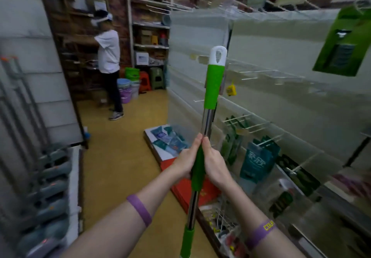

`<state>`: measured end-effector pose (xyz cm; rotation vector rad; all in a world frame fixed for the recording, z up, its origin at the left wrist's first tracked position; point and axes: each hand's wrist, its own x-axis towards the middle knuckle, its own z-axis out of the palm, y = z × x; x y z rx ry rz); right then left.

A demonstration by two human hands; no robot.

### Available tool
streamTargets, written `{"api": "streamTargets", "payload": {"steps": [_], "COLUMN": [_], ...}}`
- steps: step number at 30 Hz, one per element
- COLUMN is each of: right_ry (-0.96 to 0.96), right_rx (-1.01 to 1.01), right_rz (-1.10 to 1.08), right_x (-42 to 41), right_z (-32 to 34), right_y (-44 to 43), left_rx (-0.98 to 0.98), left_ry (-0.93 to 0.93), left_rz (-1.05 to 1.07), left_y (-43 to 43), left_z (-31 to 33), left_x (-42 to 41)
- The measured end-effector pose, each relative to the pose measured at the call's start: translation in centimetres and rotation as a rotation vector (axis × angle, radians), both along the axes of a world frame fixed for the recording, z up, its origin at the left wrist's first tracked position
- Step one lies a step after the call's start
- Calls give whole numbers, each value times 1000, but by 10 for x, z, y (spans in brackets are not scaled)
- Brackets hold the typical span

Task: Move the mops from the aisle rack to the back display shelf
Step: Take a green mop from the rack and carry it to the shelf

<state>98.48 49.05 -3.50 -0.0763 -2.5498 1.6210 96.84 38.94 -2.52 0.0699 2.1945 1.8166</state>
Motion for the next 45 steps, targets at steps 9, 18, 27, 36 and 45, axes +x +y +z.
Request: {"api": "streamTargets", "payload": {"steps": [9, 18, 27, 36, 45], "right_ry": [31, -25, 8, 3, 6], "right_rx": [11, 15, 31, 43, 81], "right_rz": [176, 409, 624, 624, 582], "right_x": [-111, -248, -370, -485, -621], "right_z": [4, -21, 5, -9, -15], "right_y": [-81, -138, -193, -272, -368], "left_rx": [-19, -57, 63, 62, 67], "left_ry": [-1, -19, 8, 19, 27], "left_rz": [279, 501, 640, 636, 549], "left_y": [-77, -125, -180, -255, -359], "left_z": [-2, -21, 5, -10, -17], "left_x": [-96, -206, -305, -419, -559]}}
